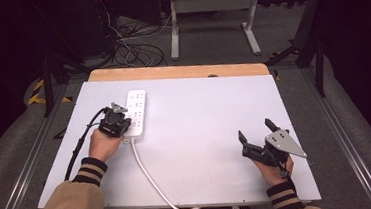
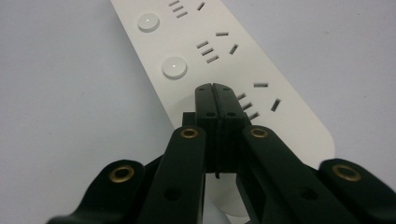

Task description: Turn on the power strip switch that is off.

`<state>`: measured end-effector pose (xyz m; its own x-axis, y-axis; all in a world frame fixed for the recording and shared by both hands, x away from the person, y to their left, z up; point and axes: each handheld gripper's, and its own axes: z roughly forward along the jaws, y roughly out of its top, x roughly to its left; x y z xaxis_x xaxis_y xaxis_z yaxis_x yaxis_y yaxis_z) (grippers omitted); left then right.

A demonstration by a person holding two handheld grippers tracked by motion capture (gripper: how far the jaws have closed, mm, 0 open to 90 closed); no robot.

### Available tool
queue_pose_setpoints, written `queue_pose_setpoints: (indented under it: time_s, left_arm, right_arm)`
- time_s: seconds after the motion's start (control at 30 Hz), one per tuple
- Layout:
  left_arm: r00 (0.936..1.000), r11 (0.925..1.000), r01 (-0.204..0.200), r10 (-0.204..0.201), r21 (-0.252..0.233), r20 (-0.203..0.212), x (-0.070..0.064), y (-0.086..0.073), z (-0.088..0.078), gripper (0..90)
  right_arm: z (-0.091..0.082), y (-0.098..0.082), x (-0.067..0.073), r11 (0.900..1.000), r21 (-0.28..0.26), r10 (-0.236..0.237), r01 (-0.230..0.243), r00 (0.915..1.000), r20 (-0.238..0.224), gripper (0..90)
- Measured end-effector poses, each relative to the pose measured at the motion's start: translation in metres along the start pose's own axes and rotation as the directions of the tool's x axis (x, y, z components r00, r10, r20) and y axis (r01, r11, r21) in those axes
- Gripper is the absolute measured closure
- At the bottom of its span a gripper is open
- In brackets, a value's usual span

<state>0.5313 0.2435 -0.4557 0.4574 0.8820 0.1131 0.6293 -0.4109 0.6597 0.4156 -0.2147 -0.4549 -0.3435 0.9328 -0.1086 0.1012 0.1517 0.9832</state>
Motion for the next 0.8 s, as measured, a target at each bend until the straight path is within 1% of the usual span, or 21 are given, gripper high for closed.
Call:
queue_pose_setpoints:
  time_s: [0.07,0.33,0.47,0.53,0.57,0.6,0.67,0.8]
  left_arm:
    - [1.0000,1.0000,0.000,0.000,0.000,0.000,0.0001,0.0000,0.0000,90.0]
    - [1.0000,1.0000,-0.003,0.003,-0.004,-0.003,-0.0001,-0.0002,0.0001,90.0]
    - [0.9999,0.9998,0.008,-0.008,-0.016,0.010,0.0009,-0.0021,0.0001,90.0]
    - [0.9998,0.9997,0.006,-0.006,-0.022,0.017,0.0030,-0.0020,-0.0008,90.0]
    - [0.9996,0.9997,0.017,-0.016,-0.020,0.024,0.0038,-0.0017,-0.0013,90.0]
    - [0.9996,0.9996,0.017,-0.016,-0.022,0.023,0.0037,-0.0020,-0.0013,90.0]
    - [0.9999,0.9997,0.002,-0.002,-0.022,0.014,0.0031,-0.0019,-0.0014,90.0]
    - [1.0000,0.9997,0.000,0.000,-0.023,0.007,0.0028,-0.0020,-0.0016,90.0]
  right_arm:
    - [-0.0001,0.0000,0.0000,1.000,-0.001,-0.001,0.001,1.0000,-0.005,7.7]
    - [-0.0005,0.0001,-0.0002,1.000,-0.001,-0.002,0.002,1.0000,0.001,7.7]
    - [-0.0002,0.0000,-0.0002,1.000,0.001,0.000,0.000,1.0000,-0.001,7.7]
    - [0.0001,0.0000,-0.0003,1.000,0.001,0.001,-0.001,1.0000,0.002,7.7]
    - [0.0003,-0.0001,-0.0005,1.000,0.001,0.002,-0.002,1.0000,0.001,7.7]
    - [0.0003,-0.0001,-0.0005,1.000,0.001,0.002,-0.002,1.0000,0.001,7.7]
    - [0.0006,-0.0002,-0.0005,1.000,0.004,0.001,-0.001,1.0000,0.002,7.7]
    - [0.0006,0.0000,-0.0002,1.000,0.000,0.001,-0.001,1.0000,-0.001,7.8]
